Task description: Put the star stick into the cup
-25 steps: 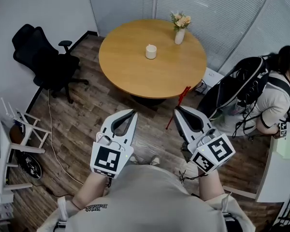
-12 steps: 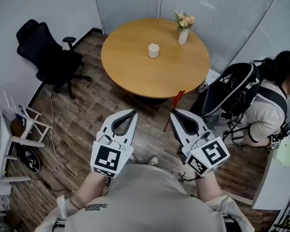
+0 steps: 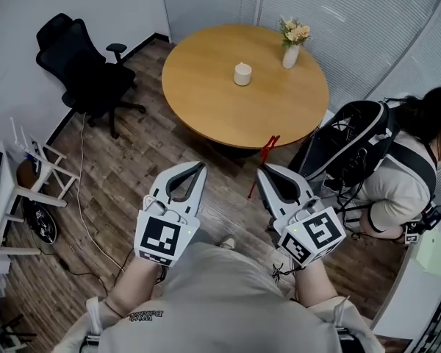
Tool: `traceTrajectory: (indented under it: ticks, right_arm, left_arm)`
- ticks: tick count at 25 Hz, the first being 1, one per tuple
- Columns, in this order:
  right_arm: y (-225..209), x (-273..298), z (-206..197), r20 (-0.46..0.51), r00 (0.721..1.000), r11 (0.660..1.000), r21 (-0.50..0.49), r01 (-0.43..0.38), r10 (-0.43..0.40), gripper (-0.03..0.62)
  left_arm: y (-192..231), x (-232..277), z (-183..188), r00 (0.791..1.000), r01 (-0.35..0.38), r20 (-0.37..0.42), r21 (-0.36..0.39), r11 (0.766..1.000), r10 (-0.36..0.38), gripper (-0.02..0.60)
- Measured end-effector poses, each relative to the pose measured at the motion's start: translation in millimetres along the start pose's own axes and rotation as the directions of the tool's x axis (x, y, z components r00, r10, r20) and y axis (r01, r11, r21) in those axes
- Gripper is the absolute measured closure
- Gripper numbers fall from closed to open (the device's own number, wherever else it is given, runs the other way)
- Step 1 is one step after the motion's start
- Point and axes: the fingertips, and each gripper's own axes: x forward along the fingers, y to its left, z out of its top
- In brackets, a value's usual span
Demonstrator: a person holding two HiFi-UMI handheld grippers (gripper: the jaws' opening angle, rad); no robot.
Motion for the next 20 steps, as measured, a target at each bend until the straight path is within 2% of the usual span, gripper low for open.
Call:
traceTrajectory:
  ticks: [13, 20]
  right_arm:
    - [-12.6, -9.3, 0.4, 0.005, 1.000, 1.000, -0.006, -0.011, 0.011, 0.557]
    - [-48.2, 11.9, -30.2, 0.012, 1.000, 1.000, 0.020, -0.013, 0.012, 0.557]
  left_arm:
    - [-8.7, 8.2, 0.3, 1.000, -0.025, -0.013, 0.014, 1.000, 0.025, 0.560]
    - [-3.1, 48.6, -28.1, 1.000, -0.019, -0.023, 0.028, 0.999, 0.019, 0.560]
